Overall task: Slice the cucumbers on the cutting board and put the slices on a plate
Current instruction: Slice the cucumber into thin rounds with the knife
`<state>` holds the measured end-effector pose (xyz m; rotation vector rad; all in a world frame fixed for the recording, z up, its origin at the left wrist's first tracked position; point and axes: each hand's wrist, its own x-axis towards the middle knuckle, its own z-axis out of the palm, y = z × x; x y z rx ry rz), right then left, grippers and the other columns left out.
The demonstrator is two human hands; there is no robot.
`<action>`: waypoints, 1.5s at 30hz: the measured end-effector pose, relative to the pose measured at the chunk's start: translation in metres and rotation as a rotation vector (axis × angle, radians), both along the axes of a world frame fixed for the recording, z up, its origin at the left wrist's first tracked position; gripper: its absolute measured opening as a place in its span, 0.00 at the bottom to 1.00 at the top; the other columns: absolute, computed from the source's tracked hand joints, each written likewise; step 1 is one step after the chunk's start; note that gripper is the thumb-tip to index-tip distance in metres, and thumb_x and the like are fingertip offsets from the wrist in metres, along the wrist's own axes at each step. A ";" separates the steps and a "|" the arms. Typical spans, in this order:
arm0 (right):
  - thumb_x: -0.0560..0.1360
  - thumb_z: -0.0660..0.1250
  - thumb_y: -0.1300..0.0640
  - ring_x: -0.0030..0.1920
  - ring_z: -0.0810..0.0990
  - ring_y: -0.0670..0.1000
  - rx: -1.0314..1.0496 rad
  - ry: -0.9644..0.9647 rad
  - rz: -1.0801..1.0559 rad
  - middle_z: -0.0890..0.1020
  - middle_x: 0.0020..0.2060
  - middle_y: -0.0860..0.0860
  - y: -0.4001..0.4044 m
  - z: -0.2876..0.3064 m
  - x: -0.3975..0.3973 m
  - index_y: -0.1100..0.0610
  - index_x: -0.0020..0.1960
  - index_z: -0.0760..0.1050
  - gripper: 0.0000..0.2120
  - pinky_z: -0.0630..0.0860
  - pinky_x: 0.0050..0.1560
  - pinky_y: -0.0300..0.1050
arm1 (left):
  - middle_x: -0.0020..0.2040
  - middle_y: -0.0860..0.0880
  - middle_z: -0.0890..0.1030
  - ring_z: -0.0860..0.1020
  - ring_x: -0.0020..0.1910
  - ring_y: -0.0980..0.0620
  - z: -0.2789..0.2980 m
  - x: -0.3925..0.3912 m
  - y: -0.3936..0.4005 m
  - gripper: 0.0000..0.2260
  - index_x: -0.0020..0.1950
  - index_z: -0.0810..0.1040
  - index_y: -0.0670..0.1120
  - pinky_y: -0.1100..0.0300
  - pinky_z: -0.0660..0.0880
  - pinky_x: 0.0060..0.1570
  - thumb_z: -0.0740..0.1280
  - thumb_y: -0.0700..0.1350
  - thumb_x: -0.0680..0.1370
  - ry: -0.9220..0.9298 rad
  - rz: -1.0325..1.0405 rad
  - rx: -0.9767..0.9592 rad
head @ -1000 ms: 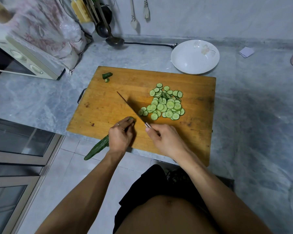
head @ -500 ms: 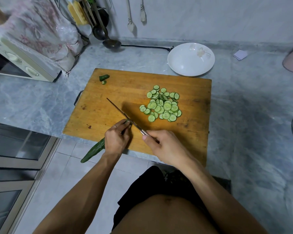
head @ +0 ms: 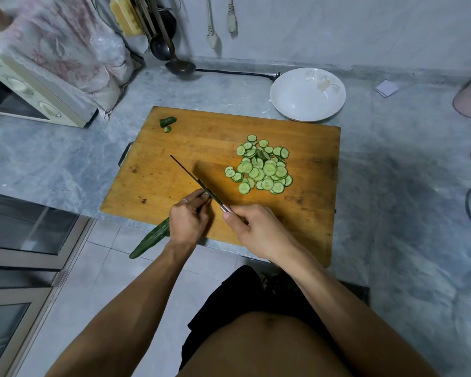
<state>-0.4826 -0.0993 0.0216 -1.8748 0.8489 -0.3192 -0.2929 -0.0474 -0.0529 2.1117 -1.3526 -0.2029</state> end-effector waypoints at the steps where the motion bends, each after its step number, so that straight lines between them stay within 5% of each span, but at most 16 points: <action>1: 0.83 0.60 0.48 0.29 0.61 0.49 -0.004 0.004 -0.007 0.64 0.27 0.47 -0.001 -0.002 0.003 0.49 0.32 0.64 0.21 0.59 0.29 0.47 | 0.56 0.46 0.83 0.84 0.47 0.47 0.001 -0.001 0.000 0.13 0.50 0.86 0.42 0.58 0.80 0.47 0.64 0.41 0.72 0.001 0.000 -0.002; 8: 0.82 0.59 0.45 0.31 0.67 0.53 -0.045 0.021 -0.036 0.69 0.28 0.51 0.003 -0.016 0.008 0.56 0.42 0.73 0.17 0.68 0.31 0.53 | 0.55 0.46 0.84 0.83 0.49 0.48 0.001 0.000 0.000 0.11 0.50 0.86 0.42 0.59 0.79 0.50 0.67 0.38 0.72 0.009 0.020 -0.011; 14: 0.82 0.61 0.47 0.29 0.63 0.47 -0.075 0.011 -0.021 0.67 0.27 0.47 -0.010 -0.009 -0.006 0.53 0.39 0.72 0.16 0.61 0.29 0.46 | 0.54 0.47 0.84 0.82 0.53 0.51 0.013 -0.003 -0.003 0.09 0.52 0.85 0.42 0.65 0.74 0.57 0.69 0.36 0.75 0.087 0.035 -0.033; 18: 0.82 0.62 0.50 0.25 0.67 0.48 -0.137 0.016 0.047 0.69 0.25 0.47 -0.019 0.003 -0.028 0.50 0.45 0.78 0.10 0.63 0.27 0.47 | 0.51 0.51 0.84 0.78 0.52 0.61 0.039 -0.004 0.001 0.09 0.51 0.85 0.43 0.66 0.74 0.56 0.67 0.36 0.75 0.210 0.262 -0.262; 21: 0.82 0.61 0.50 0.27 0.74 0.48 -0.310 0.125 0.103 0.76 0.28 0.46 -0.029 0.007 -0.040 0.54 0.58 0.79 0.12 0.68 0.27 0.48 | 0.48 0.50 0.83 0.79 0.51 0.58 0.061 -0.006 0.000 0.07 0.50 0.85 0.43 0.67 0.71 0.54 0.68 0.37 0.75 0.117 0.257 -0.436; 25: 0.82 0.61 0.45 0.33 0.76 0.52 -0.477 0.296 0.165 0.76 0.35 0.47 -0.039 0.006 -0.048 0.56 0.64 0.73 0.17 0.65 0.28 0.46 | 0.47 0.52 0.84 0.78 0.50 0.52 0.072 -0.010 -0.015 0.09 0.46 0.85 0.47 0.54 0.73 0.54 0.71 0.52 0.74 0.005 -0.077 -0.187; 28: 0.82 0.61 0.45 0.36 0.76 0.53 -0.536 0.381 0.174 0.74 0.37 0.48 -0.043 0.008 -0.053 0.56 0.64 0.69 0.17 0.65 0.31 0.46 | 0.54 0.54 0.82 0.74 0.57 0.49 0.075 -0.018 -0.030 0.21 0.49 0.84 0.53 0.49 0.67 0.58 0.69 0.68 0.69 -0.142 -0.083 0.108; 32: 0.82 0.60 0.44 0.42 0.80 0.56 -0.606 0.432 0.191 0.81 0.46 0.53 -0.047 0.010 -0.062 0.56 0.64 0.67 0.18 0.74 0.37 0.48 | 0.62 0.50 0.78 0.69 0.65 0.47 0.082 -0.030 -0.054 0.33 0.58 0.80 0.55 0.47 0.63 0.64 0.66 0.75 0.63 -0.140 -0.090 0.367; 38: 0.83 0.59 0.44 0.41 0.80 0.56 -0.677 0.456 0.212 0.81 0.45 0.53 -0.044 0.006 -0.070 0.57 0.64 0.67 0.18 0.73 0.37 0.48 | 0.58 0.48 0.80 0.75 0.59 0.46 0.069 -0.025 -0.090 0.23 0.56 0.81 0.55 0.47 0.71 0.61 0.73 0.65 0.67 0.023 -0.166 0.362; 45: 0.83 0.60 0.45 0.41 0.81 0.56 -0.678 0.444 0.240 0.82 0.46 0.53 -0.041 0.003 -0.076 0.57 0.64 0.68 0.18 0.75 0.37 0.48 | 0.58 0.51 0.81 0.77 0.50 0.55 0.065 -0.020 -0.103 0.15 0.58 0.81 0.52 0.59 0.75 0.51 0.73 0.55 0.73 0.099 -0.157 0.347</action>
